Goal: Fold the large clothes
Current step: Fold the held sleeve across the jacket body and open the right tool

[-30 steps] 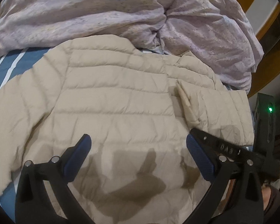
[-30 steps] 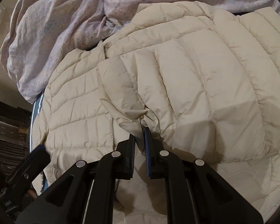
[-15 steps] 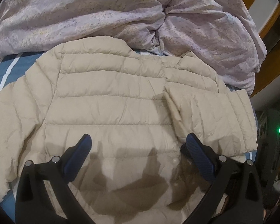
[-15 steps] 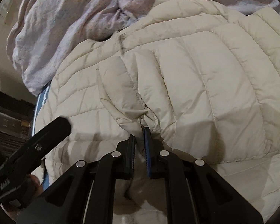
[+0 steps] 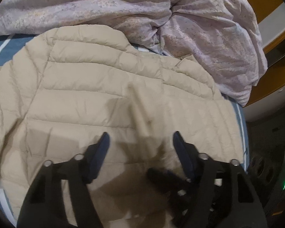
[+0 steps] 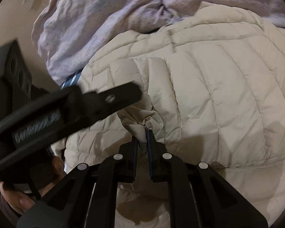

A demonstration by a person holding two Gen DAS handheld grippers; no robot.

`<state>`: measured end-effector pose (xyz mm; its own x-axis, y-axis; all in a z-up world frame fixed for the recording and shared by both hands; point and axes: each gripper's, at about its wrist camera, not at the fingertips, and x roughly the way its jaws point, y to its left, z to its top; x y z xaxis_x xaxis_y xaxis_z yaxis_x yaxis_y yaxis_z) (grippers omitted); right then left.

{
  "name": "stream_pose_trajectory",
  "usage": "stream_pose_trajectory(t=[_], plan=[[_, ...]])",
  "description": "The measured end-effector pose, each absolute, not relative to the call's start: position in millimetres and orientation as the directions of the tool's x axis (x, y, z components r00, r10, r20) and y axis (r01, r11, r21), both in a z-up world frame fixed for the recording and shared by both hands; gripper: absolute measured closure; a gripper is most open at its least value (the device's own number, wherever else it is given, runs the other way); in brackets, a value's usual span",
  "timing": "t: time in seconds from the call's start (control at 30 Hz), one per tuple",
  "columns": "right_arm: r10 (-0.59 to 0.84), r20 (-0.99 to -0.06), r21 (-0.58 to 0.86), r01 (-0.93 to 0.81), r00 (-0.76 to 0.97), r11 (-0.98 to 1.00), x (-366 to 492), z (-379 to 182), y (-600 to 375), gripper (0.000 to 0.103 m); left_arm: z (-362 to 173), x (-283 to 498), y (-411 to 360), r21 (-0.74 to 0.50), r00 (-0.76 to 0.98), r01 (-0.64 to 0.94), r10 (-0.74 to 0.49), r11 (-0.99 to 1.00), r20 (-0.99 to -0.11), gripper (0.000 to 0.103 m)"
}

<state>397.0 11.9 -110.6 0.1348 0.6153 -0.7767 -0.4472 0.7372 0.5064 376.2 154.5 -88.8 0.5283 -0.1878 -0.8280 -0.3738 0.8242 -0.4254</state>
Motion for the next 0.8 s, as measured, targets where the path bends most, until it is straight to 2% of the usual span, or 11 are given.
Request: stream_pose_trajectory(t=[0.1,0.13,0.17,0.2,0.23,0.27,0.33,0.53,0.67,0.8], plan=[[0.607,-0.785,0.497,-0.455,0.127,0.739,392,-111,15,0.092,-89,380,151,-0.408,0.53,-0.364,-0.174,0.838,-0.83,0.066],[0.6,-0.789,0.487,-0.458,0.133,0.743,390,-110,15,0.092,-90,381,152,-0.394,0.526,-0.371,-0.159,0.841,-0.836,0.078],[0.594,-0.794,0.481,-0.463,0.132,0.745,390,-109,14,0.087,-91,381,153,-0.387,0.521,-0.38,-0.151,0.84,-0.84,0.083],[0.591,-0.796,0.477,-0.467,0.129,0.744,389,-108,13,0.083,-93,381,156,-0.389,0.517,-0.388,-0.152,0.835,-0.842,0.085],[0.588,-0.799,0.473,-0.469,0.129,0.746,389,-107,11,0.071,-95,380,159,-0.392,0.517,-0.397,-0.151,0.83,-0.843,0.087],[0.579,-0.802,0.456,-0.473,0.148,0.753,389,-103,7,0.054,-96,378,162,-0.384,0.516,-0.405,-0.138,0.83,-0.845,0.088],[0.557,-0.801,0.41,-0.48,0.217,0.776,388,-94,-2,0.042,-95,377,165,-0.354,0.519,-0.408,-0.105,0.842,-0.848,0.089],[0.41,-0.821,0.228,-0.431,0.398,0.873,401,-87,-33,0.043,-94,374,171,-0.232,0.507,-0.41,0.009,0.882,-0.862,0.089],[0.304,-0.861,0.148,-0.371,0.407,0.917,414,-105,-43,0.043,-103,374,173,-0.193,0.483,-0.415,0.036,0.889,-0.875,0.087],[0.224,-0.884,0.051,-0.391,0.411,0.919,412,-123,-34,0.042,-116,374,169,-0.155,0.458,-0.413,0.058,0.898,-0.887,0.083]])
